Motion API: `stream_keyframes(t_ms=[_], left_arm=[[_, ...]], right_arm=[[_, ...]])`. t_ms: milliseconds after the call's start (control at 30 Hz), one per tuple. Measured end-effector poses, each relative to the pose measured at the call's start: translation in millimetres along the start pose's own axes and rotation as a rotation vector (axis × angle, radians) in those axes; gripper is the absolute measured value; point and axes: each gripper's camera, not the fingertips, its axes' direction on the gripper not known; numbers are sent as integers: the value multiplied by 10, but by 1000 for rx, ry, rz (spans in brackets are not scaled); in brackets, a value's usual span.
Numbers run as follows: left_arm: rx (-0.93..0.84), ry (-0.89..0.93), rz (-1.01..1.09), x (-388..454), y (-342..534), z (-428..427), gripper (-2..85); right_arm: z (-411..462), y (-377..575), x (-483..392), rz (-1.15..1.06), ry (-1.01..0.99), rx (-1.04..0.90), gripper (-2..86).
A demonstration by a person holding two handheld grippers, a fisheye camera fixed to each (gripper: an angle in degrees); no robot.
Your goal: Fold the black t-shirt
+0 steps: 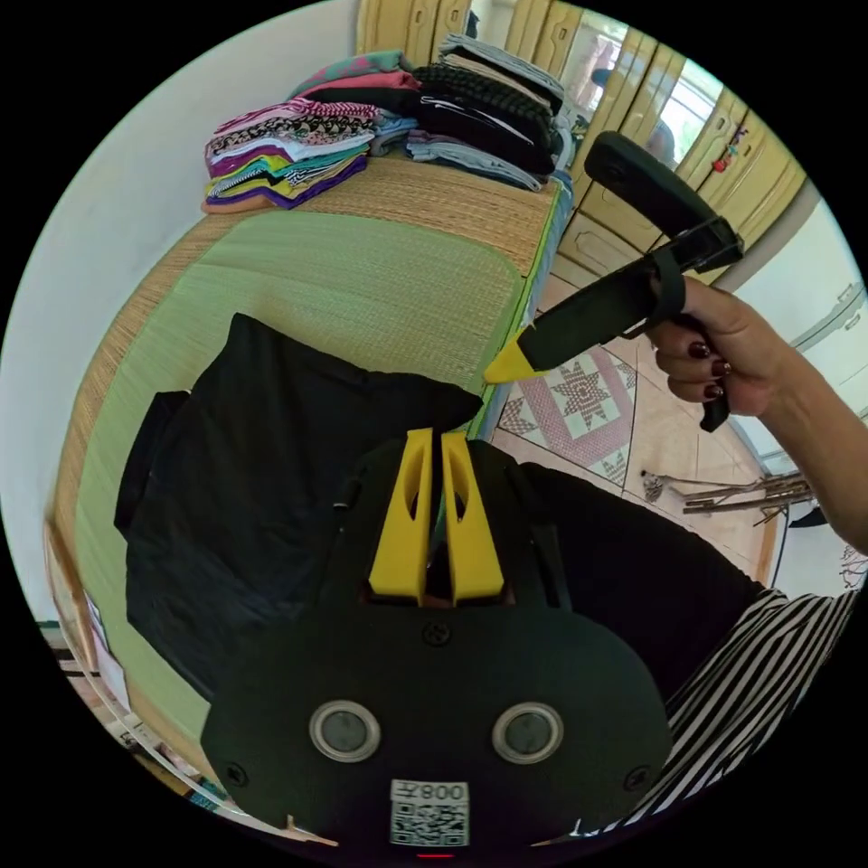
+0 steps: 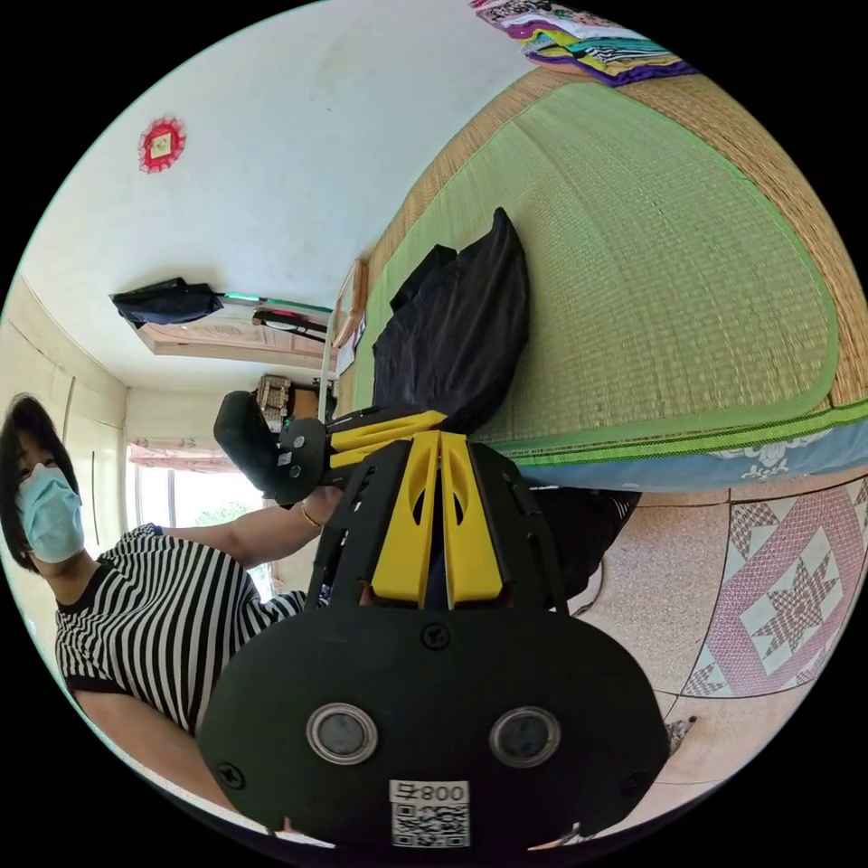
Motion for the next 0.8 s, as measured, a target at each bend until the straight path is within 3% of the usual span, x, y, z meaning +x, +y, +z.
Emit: stream_keyframes(t_ms=[200,467,800], left_arm=[[43,107,-110,-262,138,334,15],[64,140,-145,-435,203,693,14],[93,181,-169,-601,214,982,14]], right_arm=[[-140,-237,284,101,-18,66,14],[201,-1009,455,172,-8,2,109],[290,-1721,431,192,0,-6,112]])
